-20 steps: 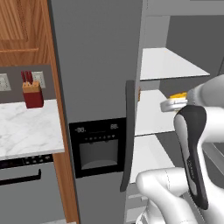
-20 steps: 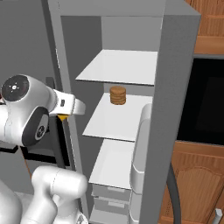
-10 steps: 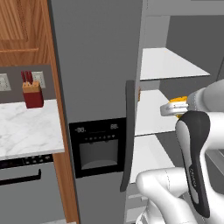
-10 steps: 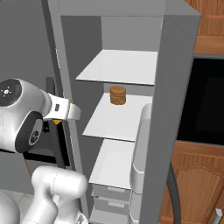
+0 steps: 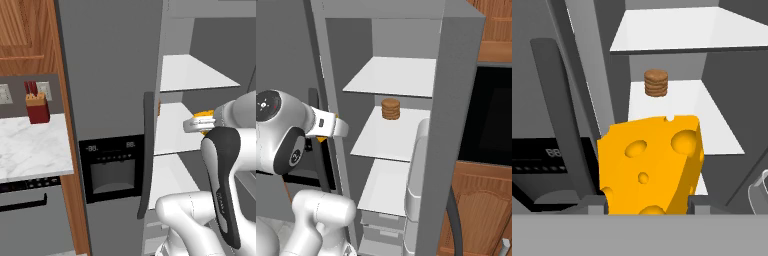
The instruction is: Pick the cheese from the fridge and the cheese grater from the cabinet and place them next to the salad bowl.
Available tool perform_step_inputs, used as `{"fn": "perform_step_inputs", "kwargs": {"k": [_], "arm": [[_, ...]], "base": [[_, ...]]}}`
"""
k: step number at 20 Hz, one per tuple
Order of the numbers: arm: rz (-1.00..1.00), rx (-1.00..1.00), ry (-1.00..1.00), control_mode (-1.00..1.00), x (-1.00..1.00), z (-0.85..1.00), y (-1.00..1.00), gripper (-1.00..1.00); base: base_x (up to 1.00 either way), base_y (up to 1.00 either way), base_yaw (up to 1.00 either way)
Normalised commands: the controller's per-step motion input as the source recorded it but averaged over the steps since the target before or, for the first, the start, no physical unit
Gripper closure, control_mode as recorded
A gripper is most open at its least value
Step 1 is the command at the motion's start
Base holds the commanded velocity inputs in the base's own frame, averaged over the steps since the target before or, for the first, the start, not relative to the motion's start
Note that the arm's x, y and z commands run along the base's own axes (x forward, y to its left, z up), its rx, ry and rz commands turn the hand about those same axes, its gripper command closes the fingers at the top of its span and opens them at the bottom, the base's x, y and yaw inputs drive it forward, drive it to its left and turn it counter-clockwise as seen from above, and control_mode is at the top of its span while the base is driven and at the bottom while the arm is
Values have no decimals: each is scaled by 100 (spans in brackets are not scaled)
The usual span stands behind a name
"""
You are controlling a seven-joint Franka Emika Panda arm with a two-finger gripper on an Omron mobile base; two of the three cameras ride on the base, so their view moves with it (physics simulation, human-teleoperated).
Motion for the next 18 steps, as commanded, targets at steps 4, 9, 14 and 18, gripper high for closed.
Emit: {"fn": "perform_step_inputs", "kwargs": {"k": [4, 9, 14, 18], "arm": [[0, 0, 0, 100, 0, 0, 0, 100], [0, 0, 0, 100, 0, 0, 0, 100], [0, 0, 0, 100, 0, 0, 0, 100], [0, 0, 0, 100, 0, 0, 0, 100]], "base": [[-4, 2, 0], [-33, 2, 0], [-57, 0, 0], [-47, 0, 0]]}}
